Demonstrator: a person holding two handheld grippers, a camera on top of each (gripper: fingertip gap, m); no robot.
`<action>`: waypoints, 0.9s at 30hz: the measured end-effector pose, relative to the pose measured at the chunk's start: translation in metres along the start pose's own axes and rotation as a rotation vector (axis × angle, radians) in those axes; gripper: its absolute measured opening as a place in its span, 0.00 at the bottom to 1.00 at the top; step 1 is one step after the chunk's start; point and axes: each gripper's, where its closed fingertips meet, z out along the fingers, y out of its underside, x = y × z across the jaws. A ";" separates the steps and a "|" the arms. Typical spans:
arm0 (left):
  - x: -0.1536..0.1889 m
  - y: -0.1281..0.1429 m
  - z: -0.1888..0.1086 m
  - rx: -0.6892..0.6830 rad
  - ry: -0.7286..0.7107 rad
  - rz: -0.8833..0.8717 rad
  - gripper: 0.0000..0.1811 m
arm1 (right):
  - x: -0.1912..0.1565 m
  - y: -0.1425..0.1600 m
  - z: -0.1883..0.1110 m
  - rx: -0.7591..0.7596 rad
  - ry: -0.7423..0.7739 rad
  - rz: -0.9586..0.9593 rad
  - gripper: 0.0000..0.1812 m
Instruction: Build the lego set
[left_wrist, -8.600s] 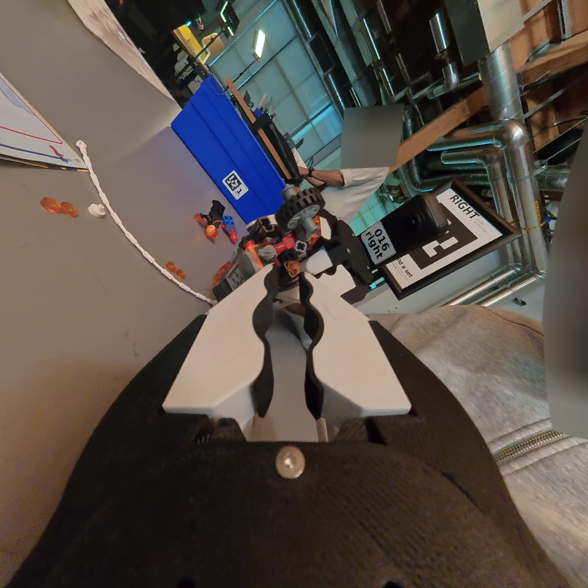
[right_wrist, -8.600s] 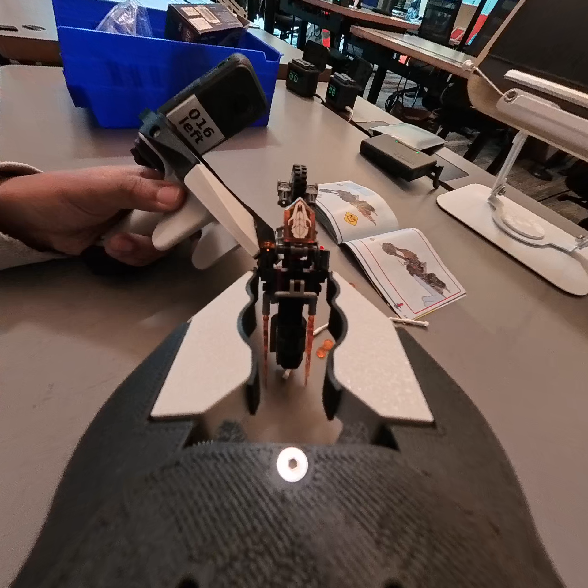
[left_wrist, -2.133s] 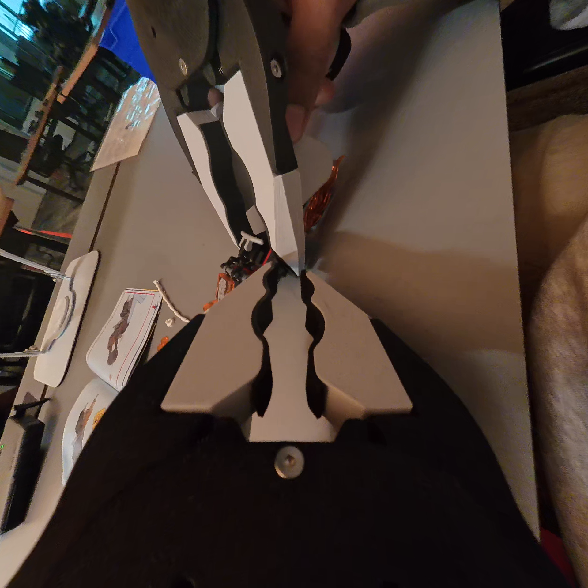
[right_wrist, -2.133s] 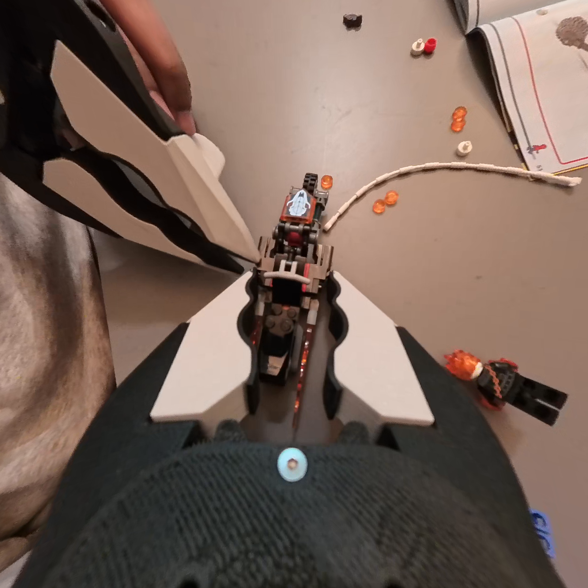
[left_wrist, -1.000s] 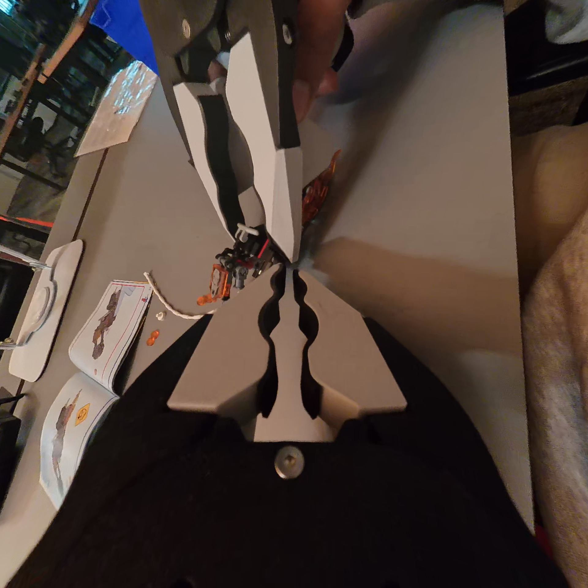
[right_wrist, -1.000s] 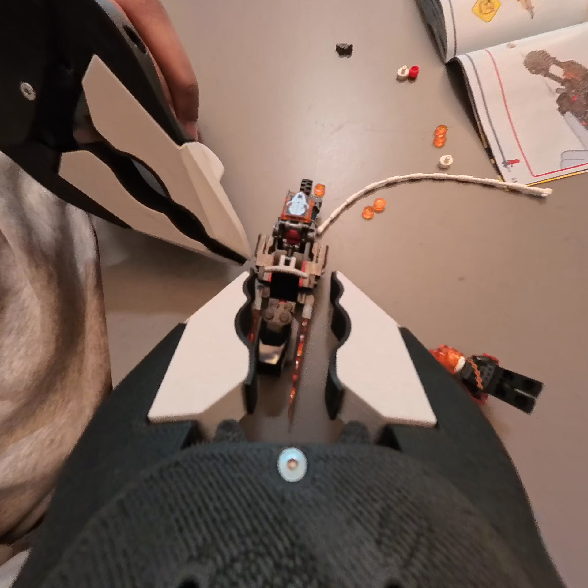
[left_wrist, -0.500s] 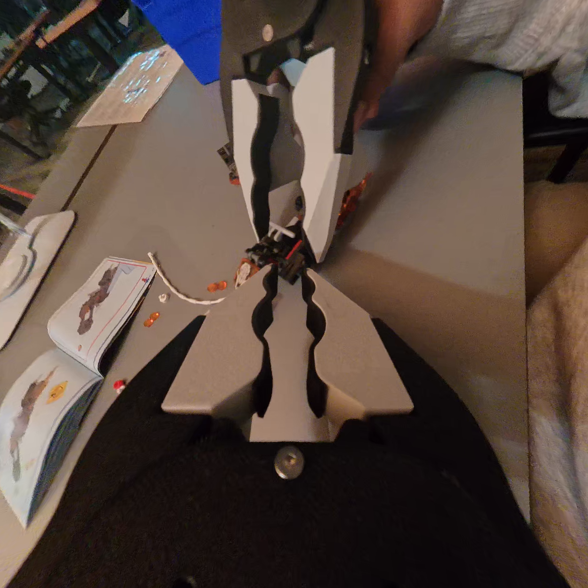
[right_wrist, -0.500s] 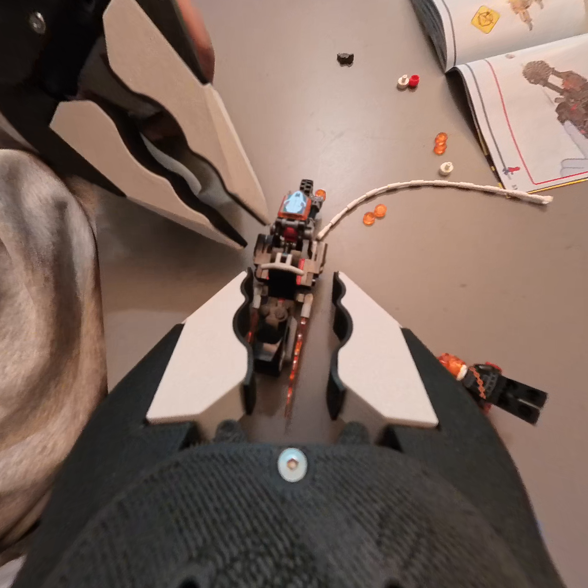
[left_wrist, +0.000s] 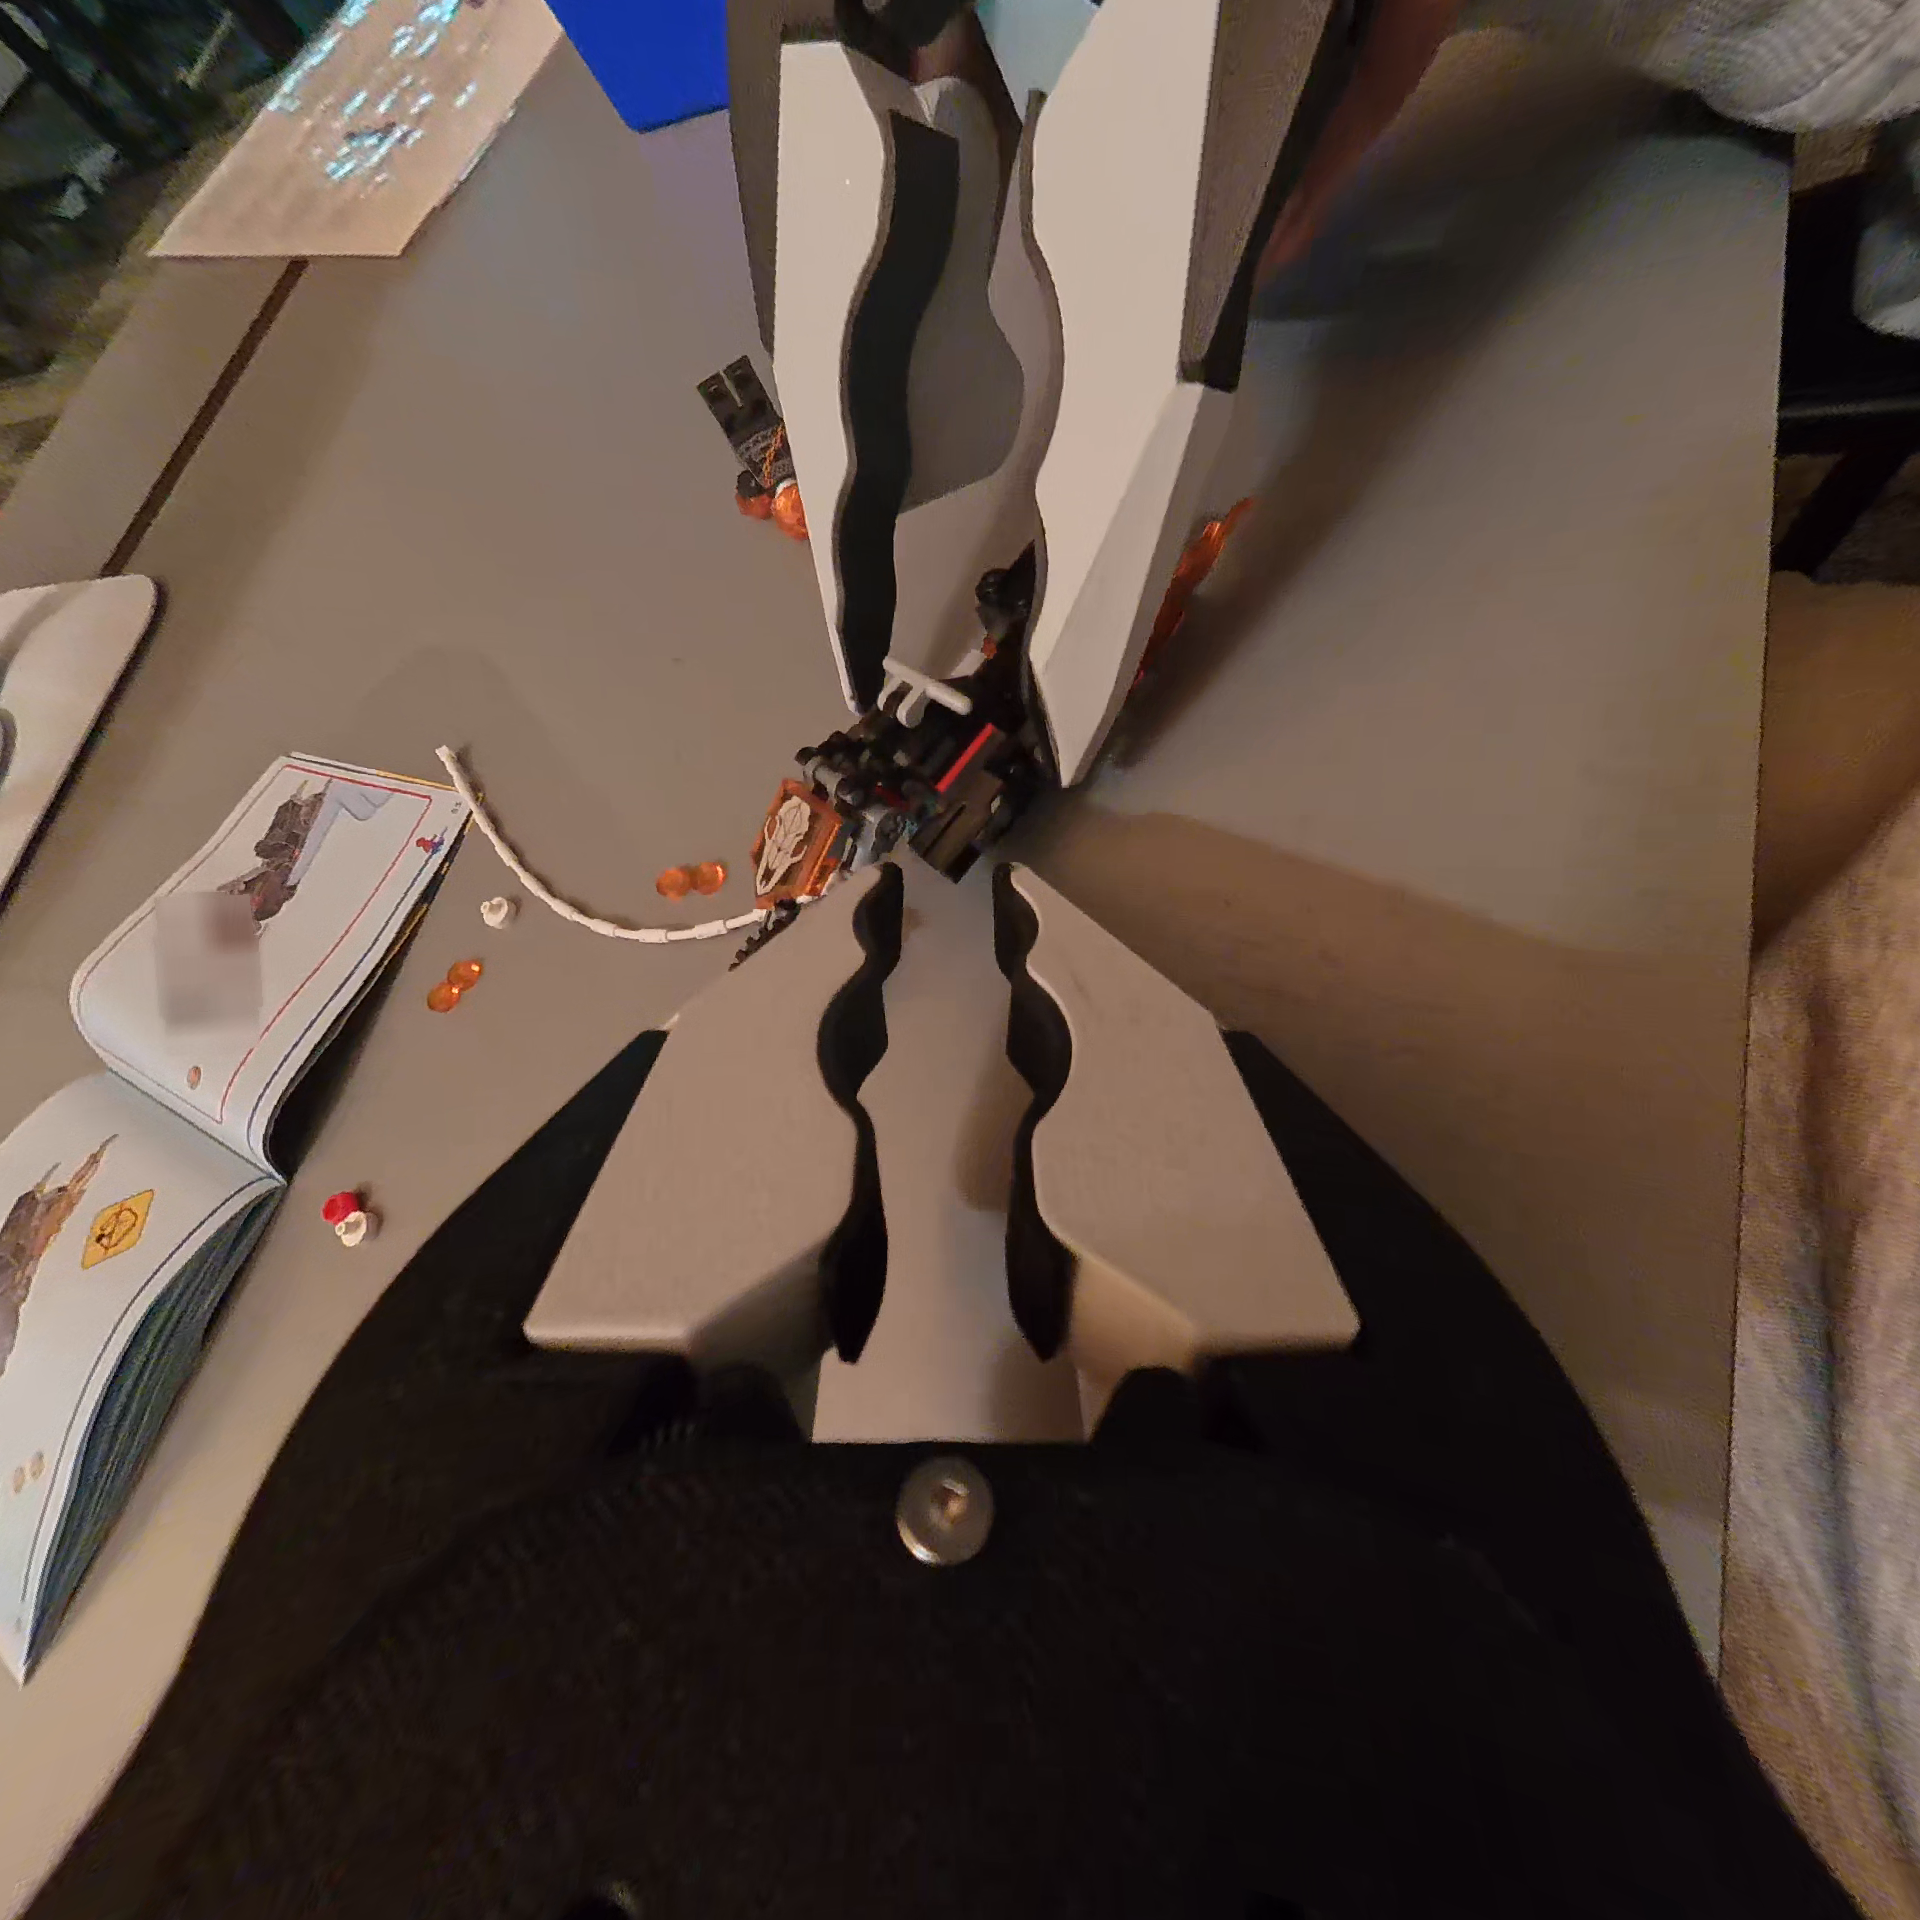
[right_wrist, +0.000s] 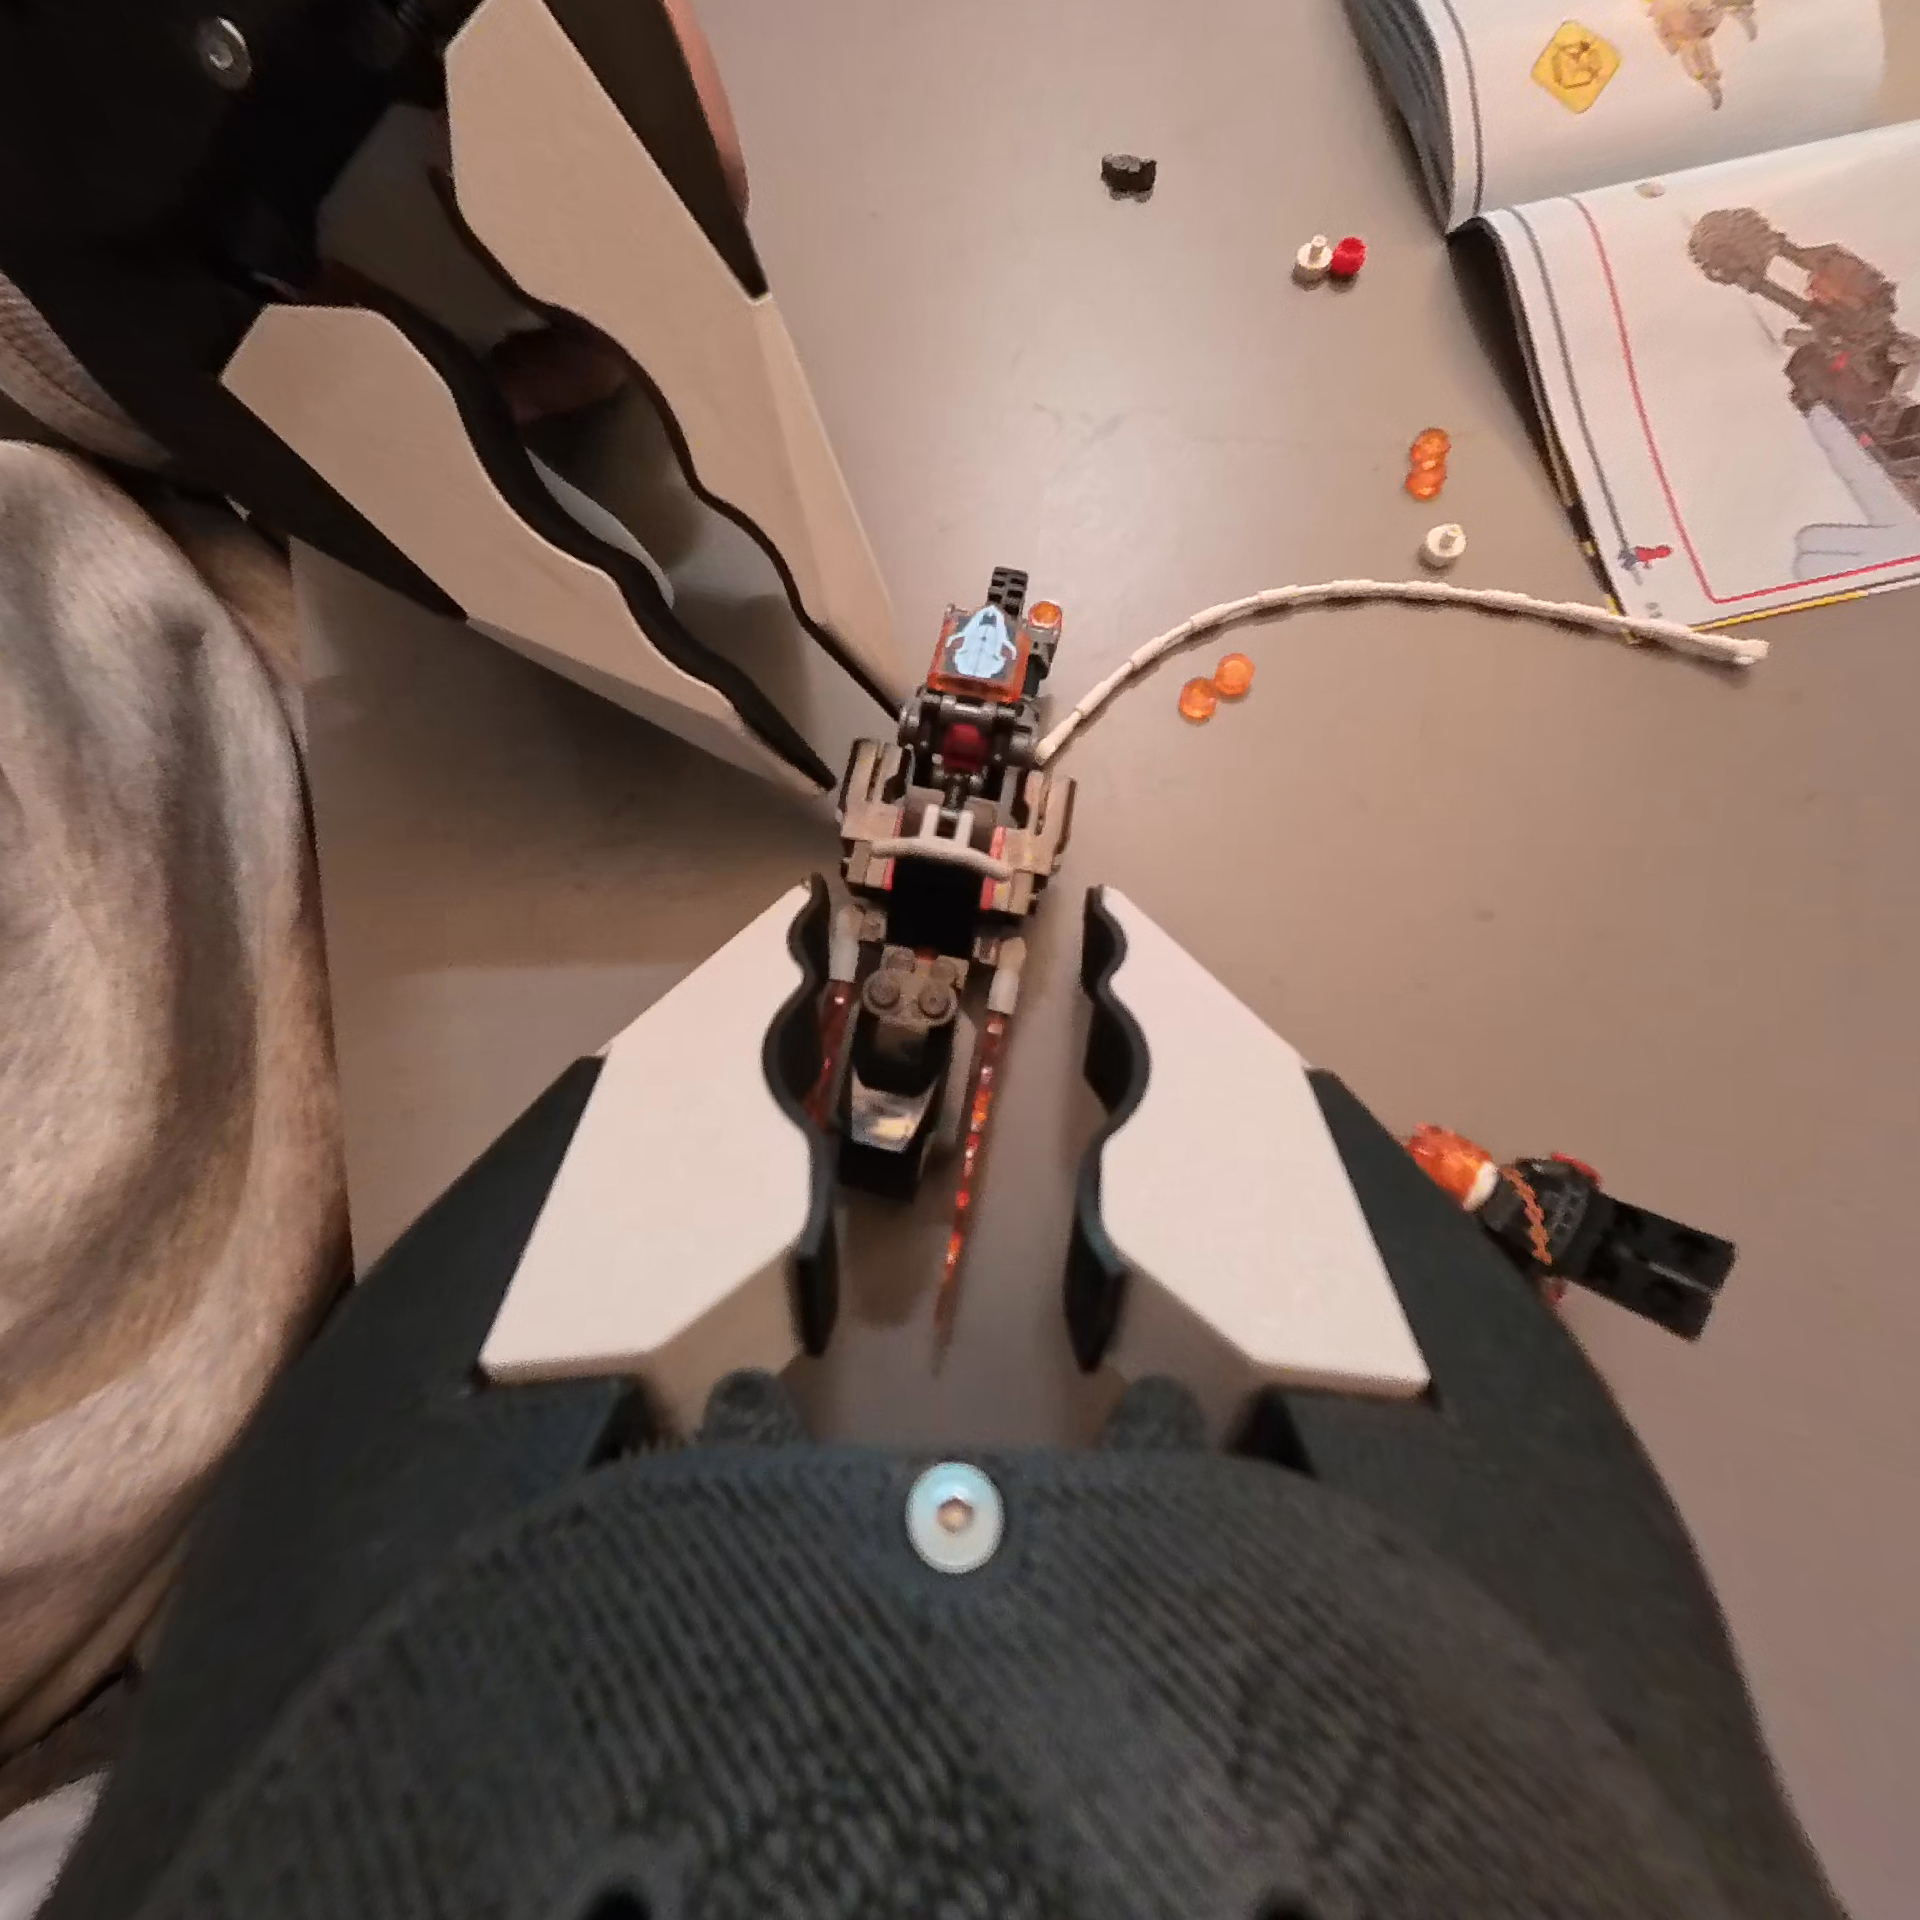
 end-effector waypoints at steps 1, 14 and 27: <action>0.000 0.000 0.000 0.001 0.001 -0.003 0.09 | 0.000 0.000 0.001 -0.003 0.000 -0.001 0.26; -0.001 0.001 0.001 -0.012 0.005 -0.013 0.08 | -0.003 -0.003 0.003 0.005 -0.023 0.033 0.20; 0.000 -0.001 -0.003 0.011 0.254 -0.504 0.13 | 0.000 -0.007 0.006 -0.002 0.007 0.025 0.20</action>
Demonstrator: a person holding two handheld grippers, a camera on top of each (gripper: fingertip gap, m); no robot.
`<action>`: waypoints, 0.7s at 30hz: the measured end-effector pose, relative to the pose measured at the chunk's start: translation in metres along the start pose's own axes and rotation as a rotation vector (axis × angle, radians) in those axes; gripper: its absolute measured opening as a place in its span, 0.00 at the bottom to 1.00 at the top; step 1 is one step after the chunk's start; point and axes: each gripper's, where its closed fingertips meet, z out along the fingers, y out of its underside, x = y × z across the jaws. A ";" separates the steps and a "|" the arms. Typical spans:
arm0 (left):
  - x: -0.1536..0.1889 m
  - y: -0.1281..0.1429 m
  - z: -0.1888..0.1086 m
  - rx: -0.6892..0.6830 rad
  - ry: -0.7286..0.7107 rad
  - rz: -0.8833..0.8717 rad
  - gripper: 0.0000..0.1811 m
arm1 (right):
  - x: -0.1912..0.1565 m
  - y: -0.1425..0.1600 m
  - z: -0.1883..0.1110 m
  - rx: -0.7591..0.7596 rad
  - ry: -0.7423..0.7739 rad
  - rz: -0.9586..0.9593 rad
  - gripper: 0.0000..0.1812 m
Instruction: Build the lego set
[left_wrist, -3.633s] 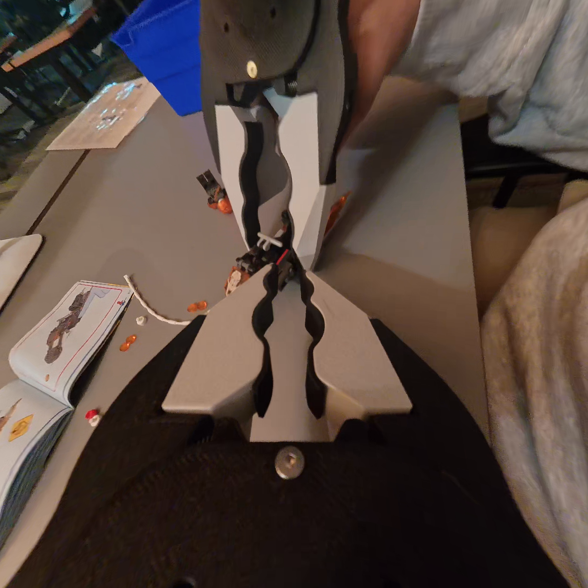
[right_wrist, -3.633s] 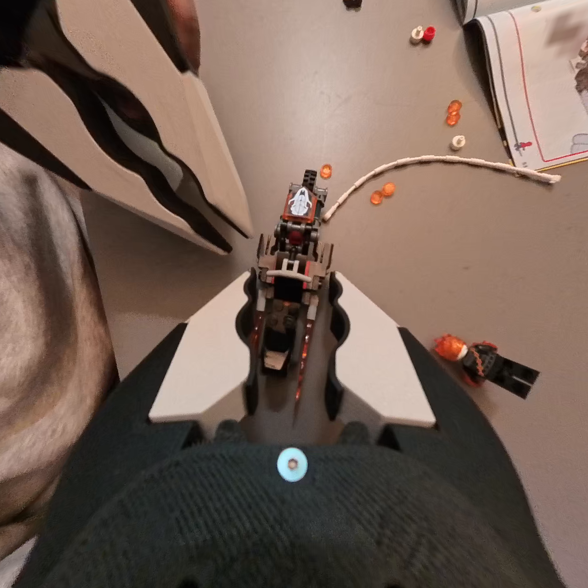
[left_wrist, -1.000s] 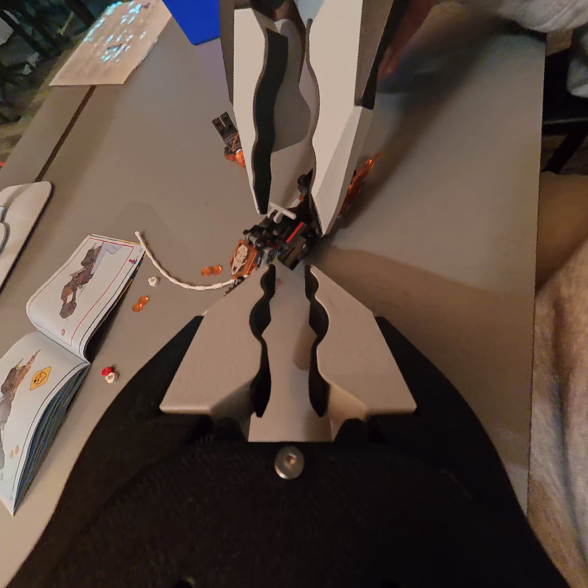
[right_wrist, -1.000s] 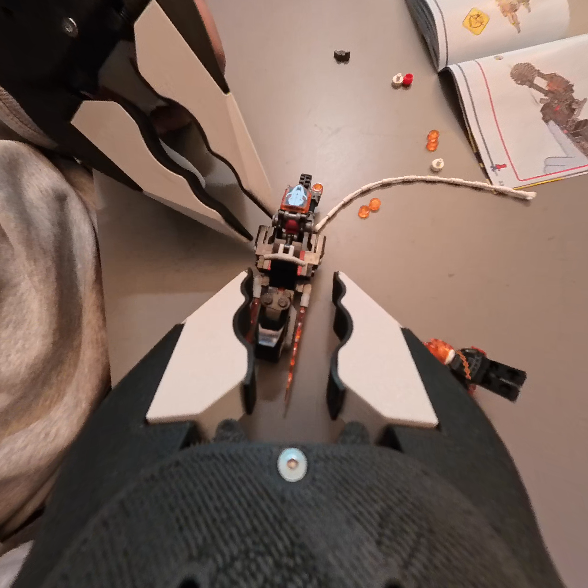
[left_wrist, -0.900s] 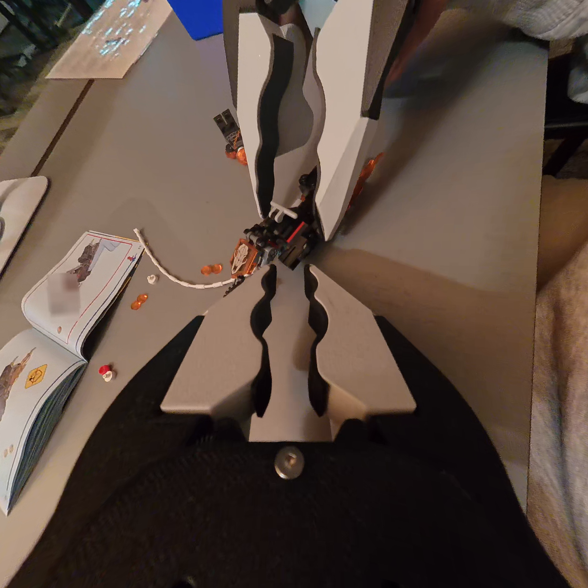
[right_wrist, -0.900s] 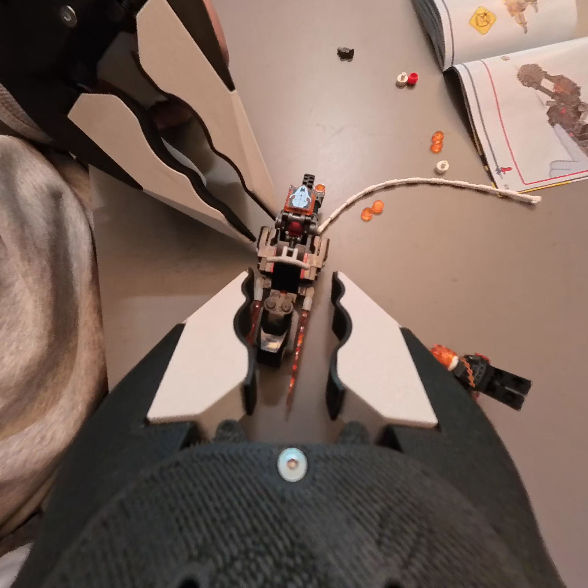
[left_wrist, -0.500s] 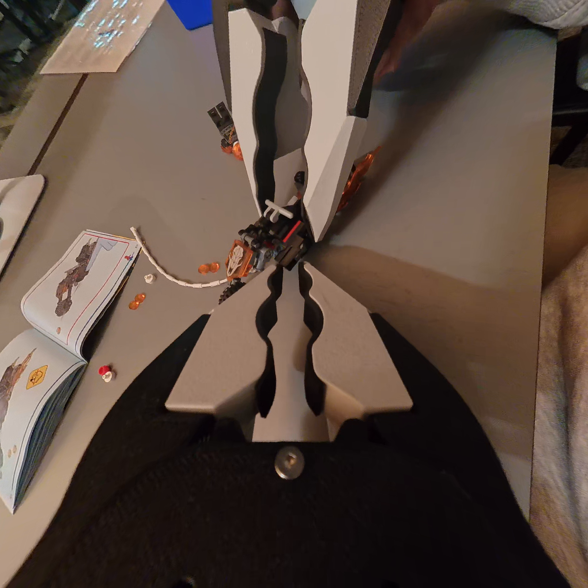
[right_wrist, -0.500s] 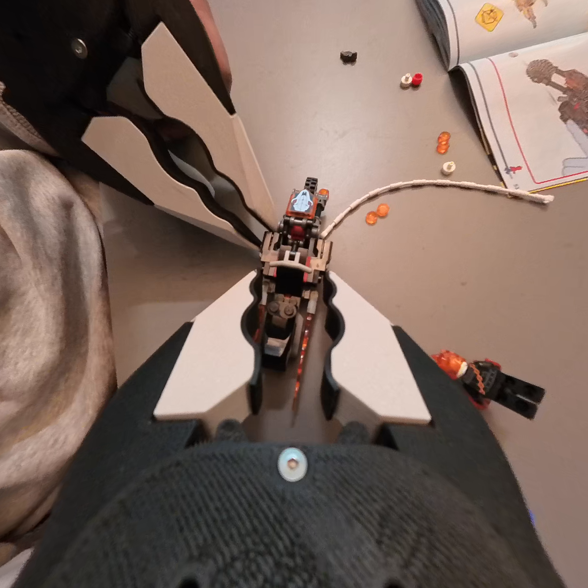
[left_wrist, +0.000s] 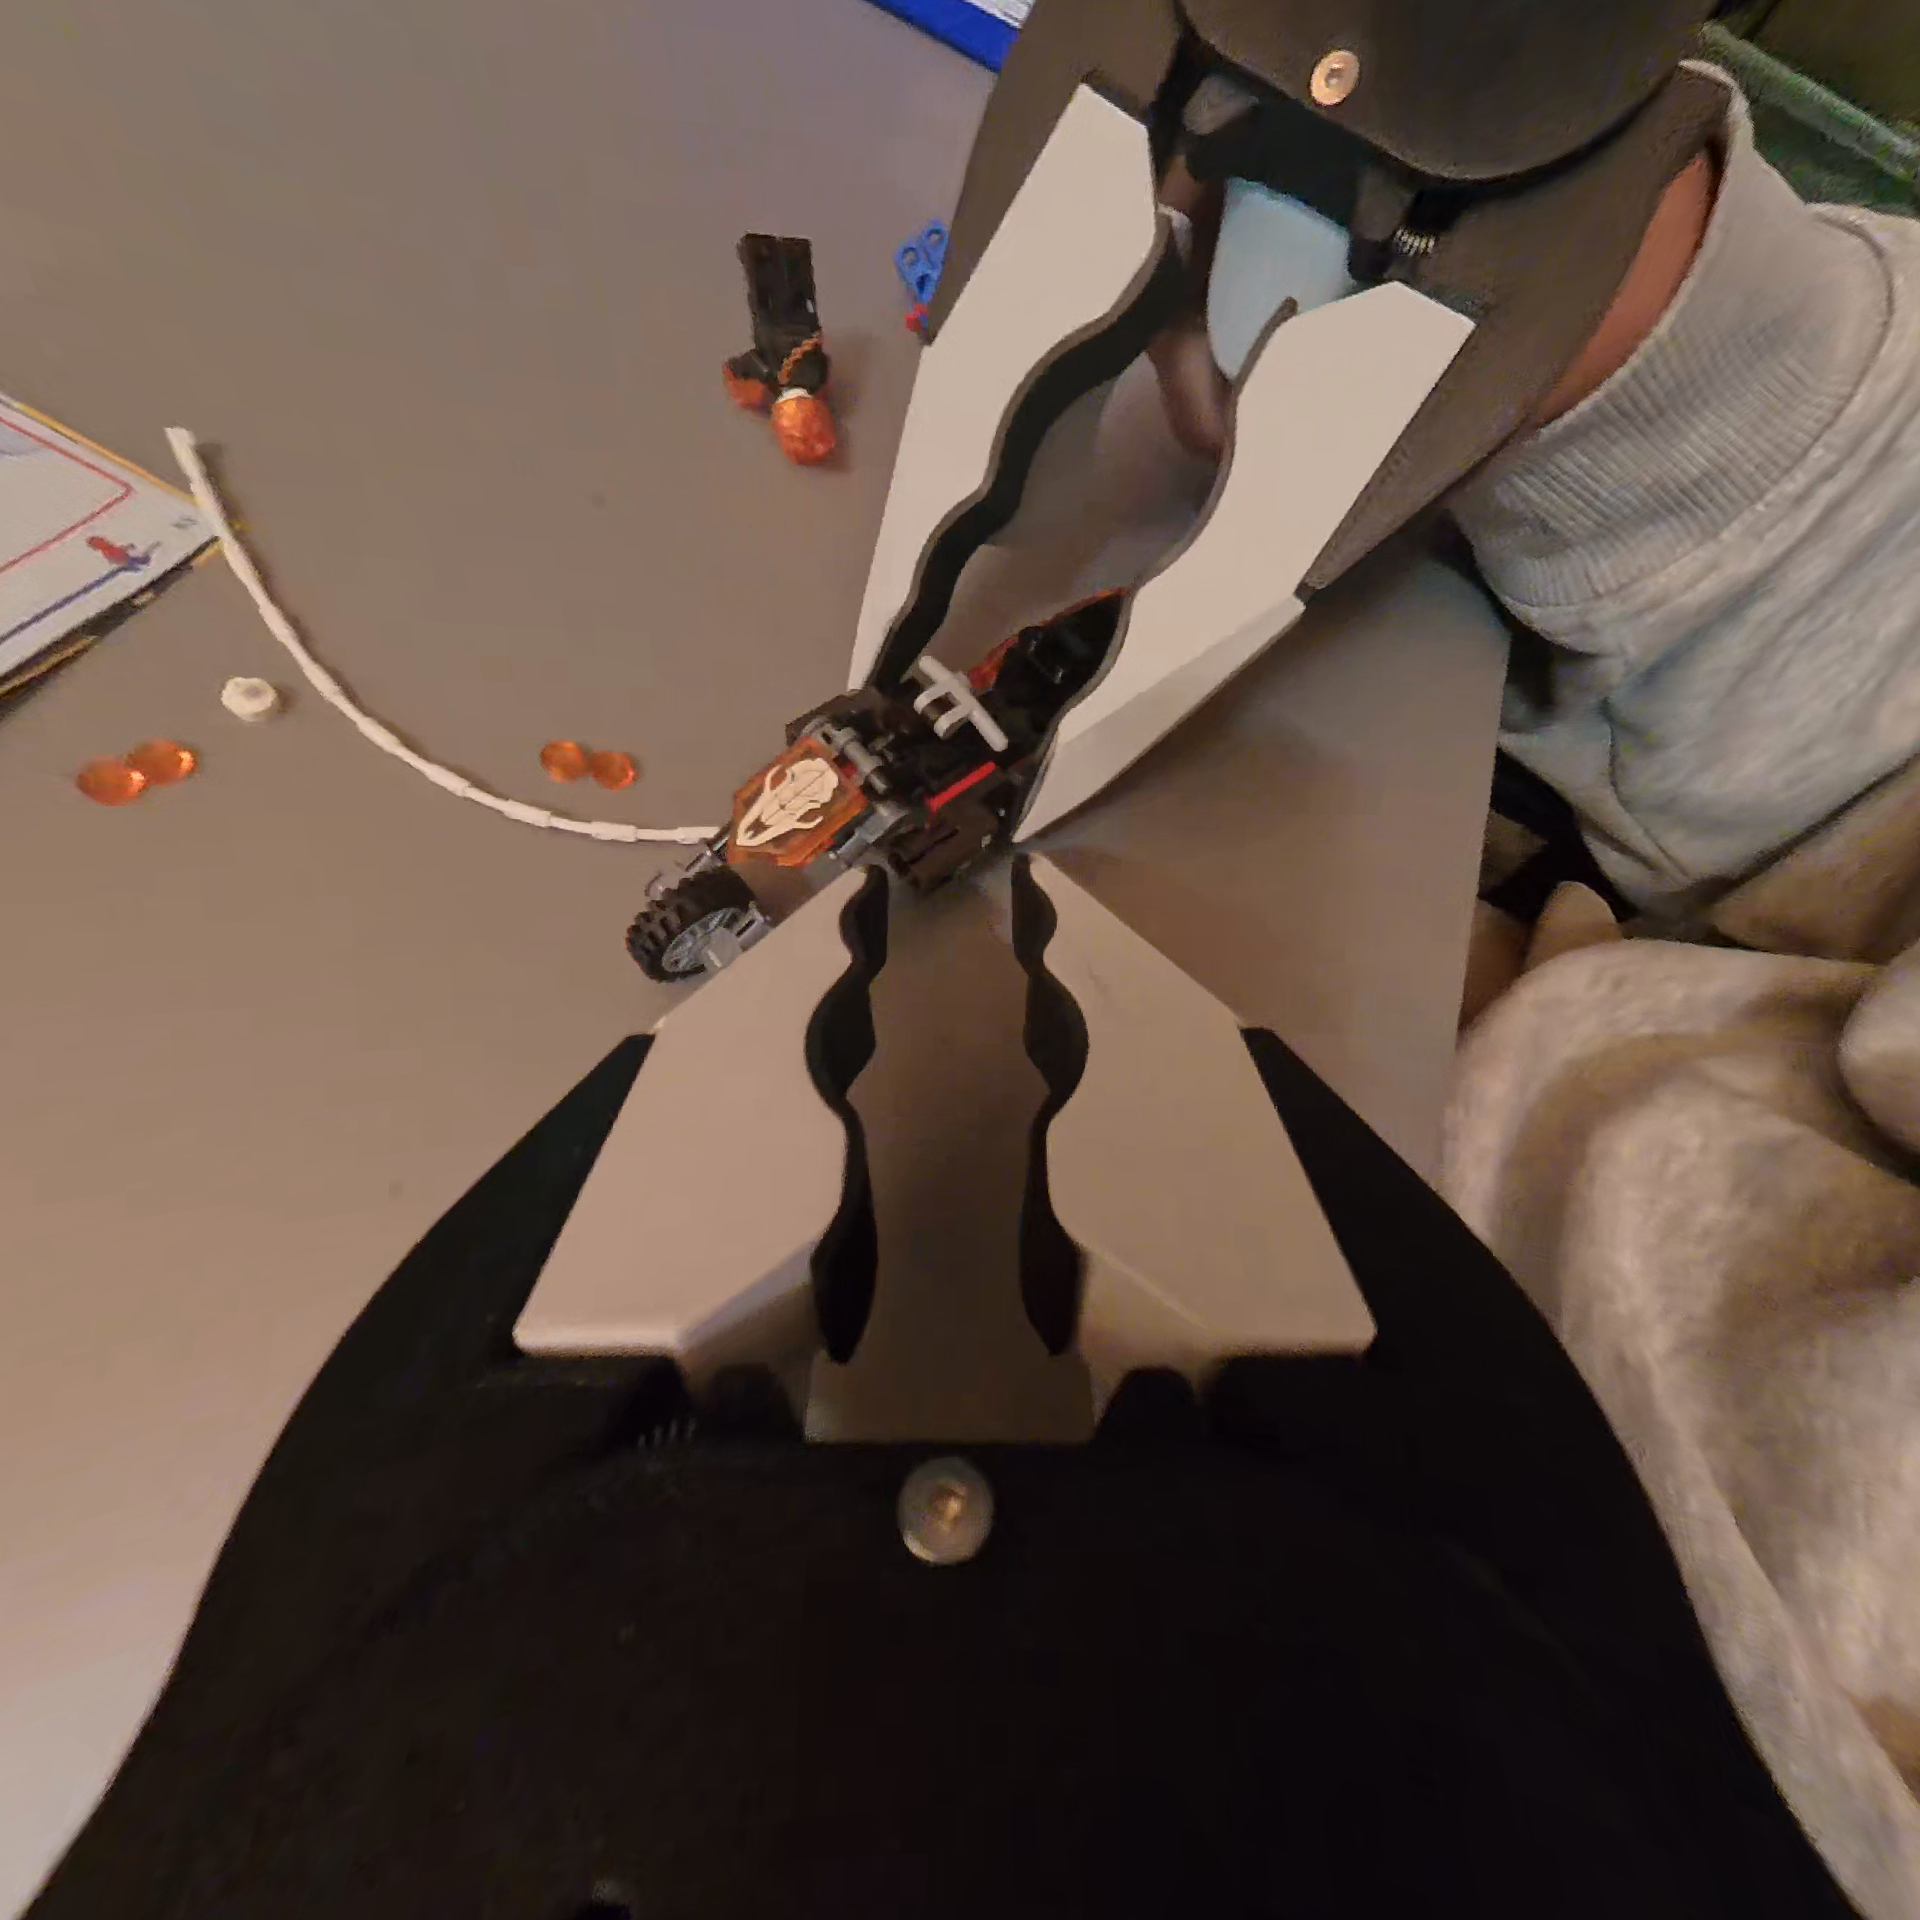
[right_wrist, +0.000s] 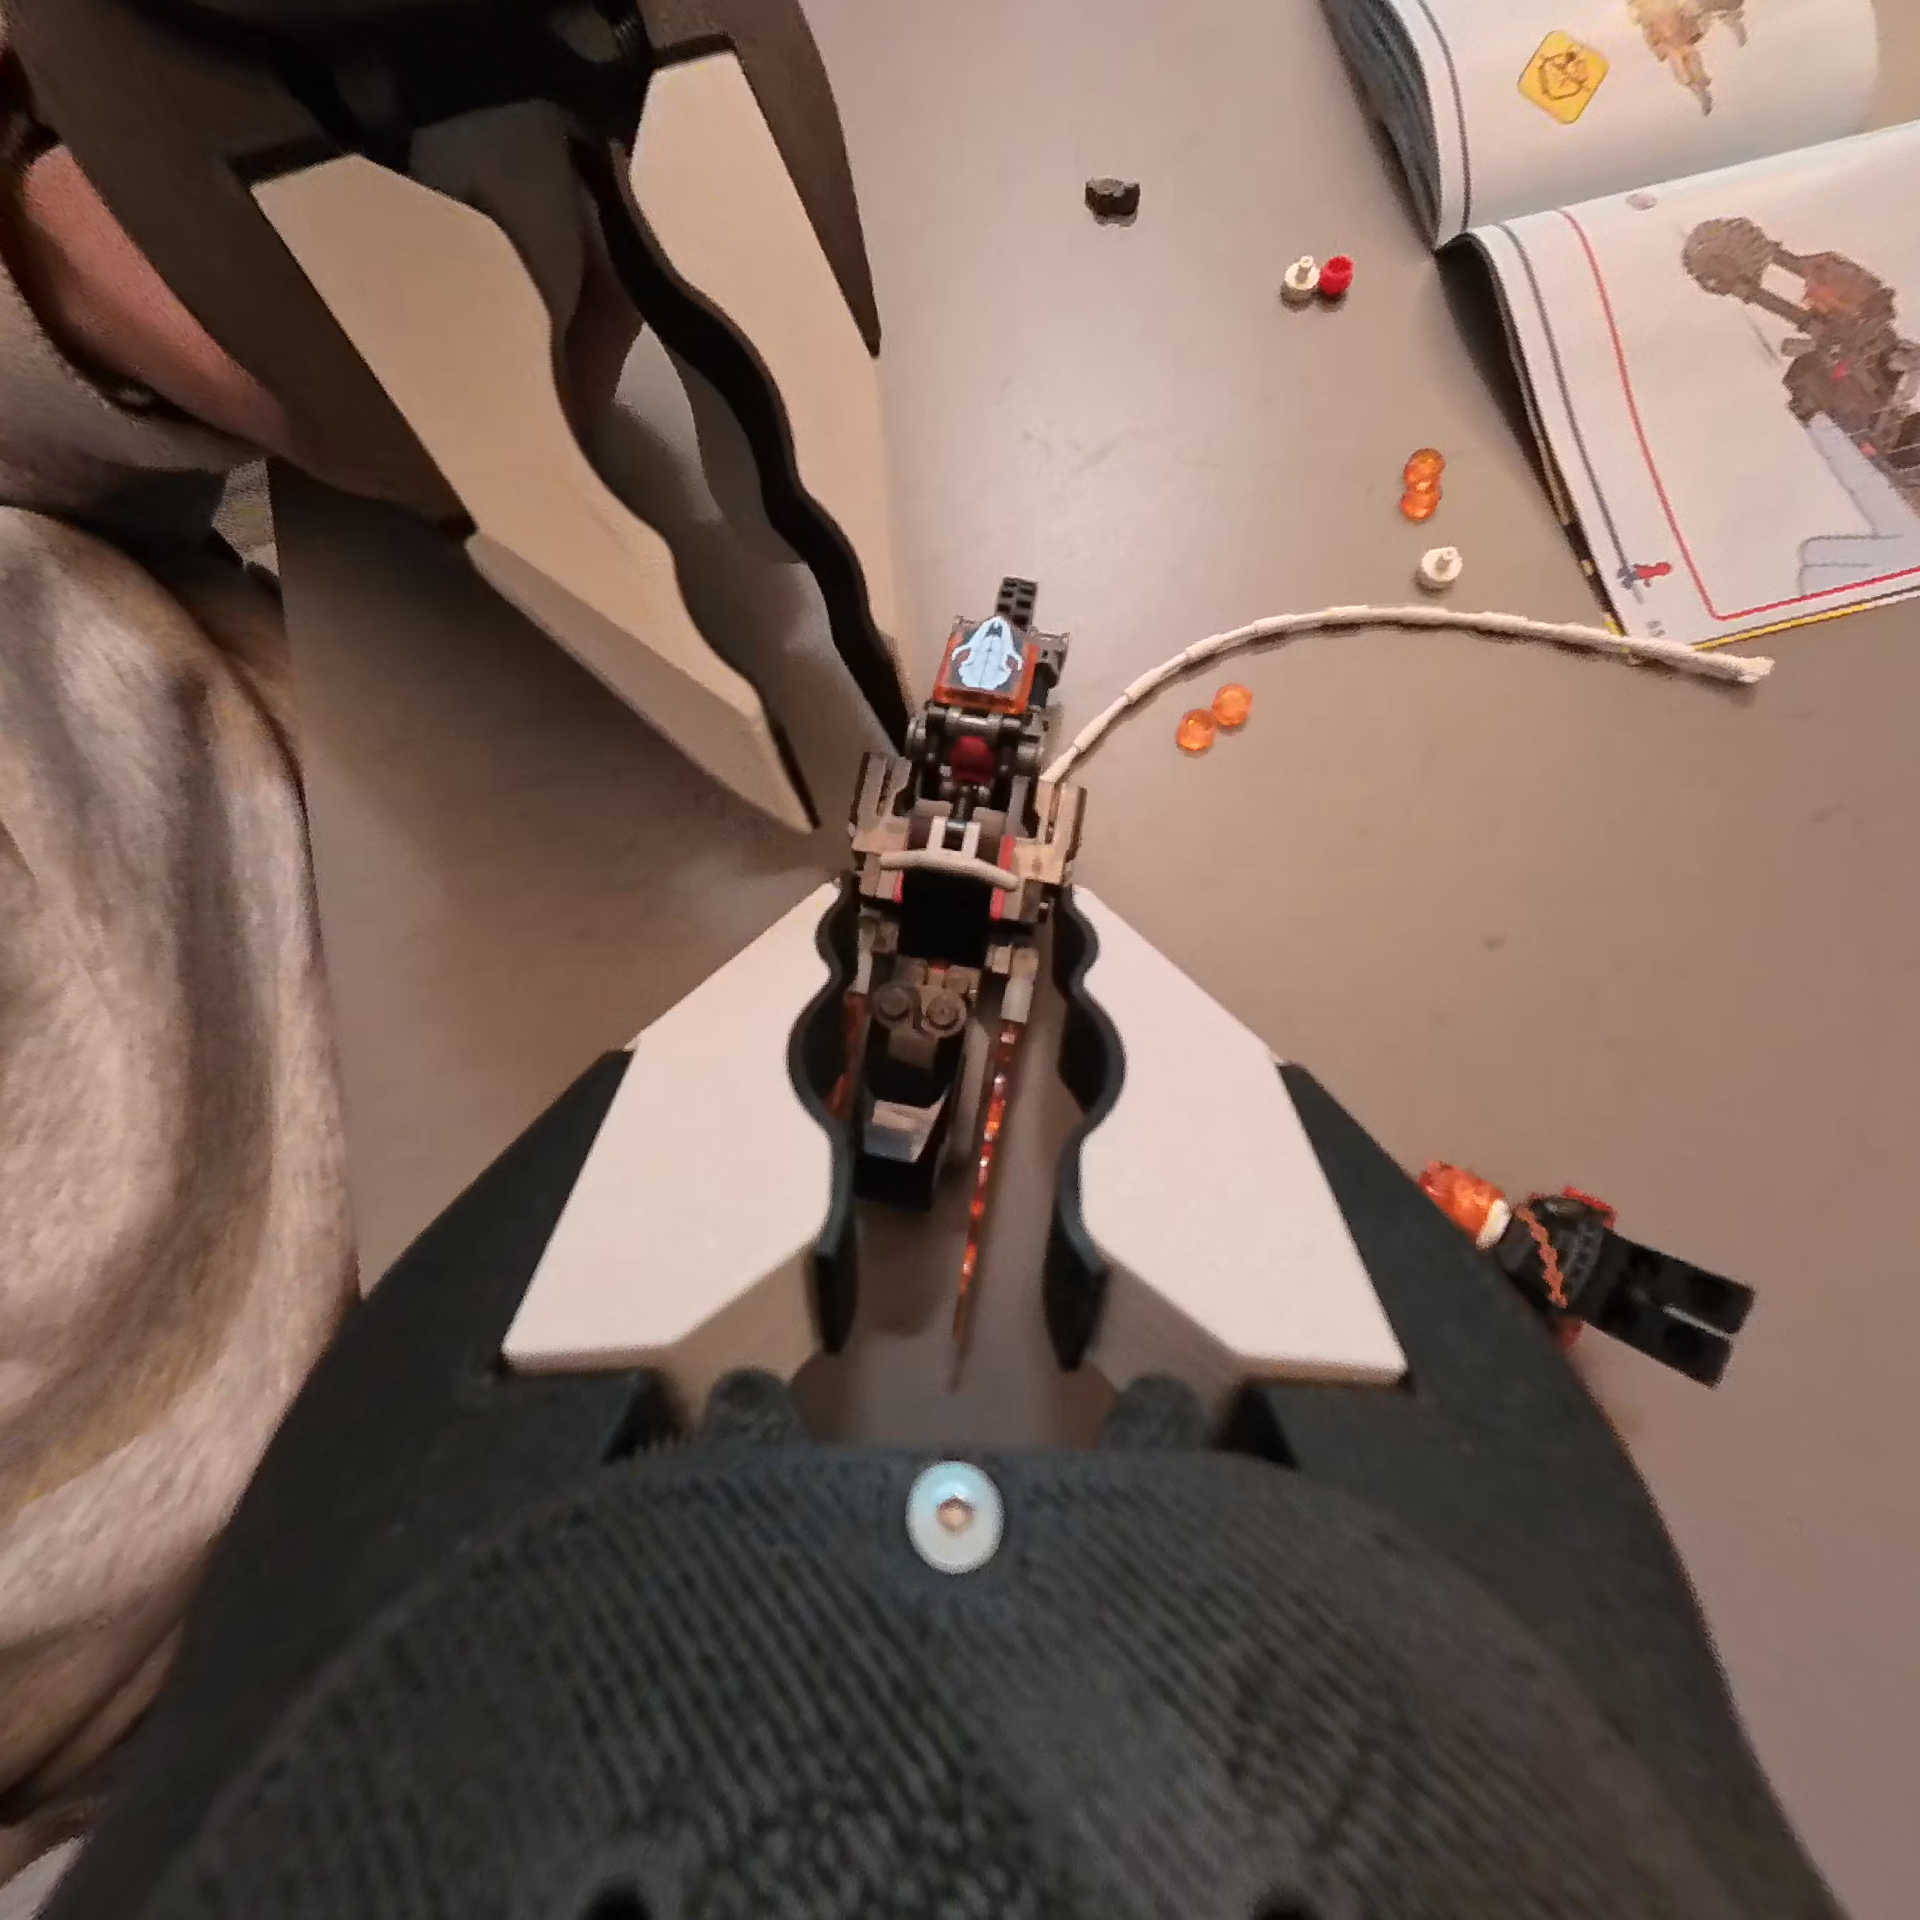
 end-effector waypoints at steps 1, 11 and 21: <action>-0.002 0.000 0.000 -0.002 -0.016 0.003 0.13 | 0.000 0.000 0.000 -0.001 0.002 0.000 0.20; -0.010 0.005 0.004 -0.043 -0.099 0.008 0.13 | 0.001 -0.002 0.002 0.002 0.005 0.014 0.19; 0.001 -0.001 0.008 0.026 0.045 -0.263 0.18 | 0.003 -0.002 0.002 -0.014 0.026 0.033 0.19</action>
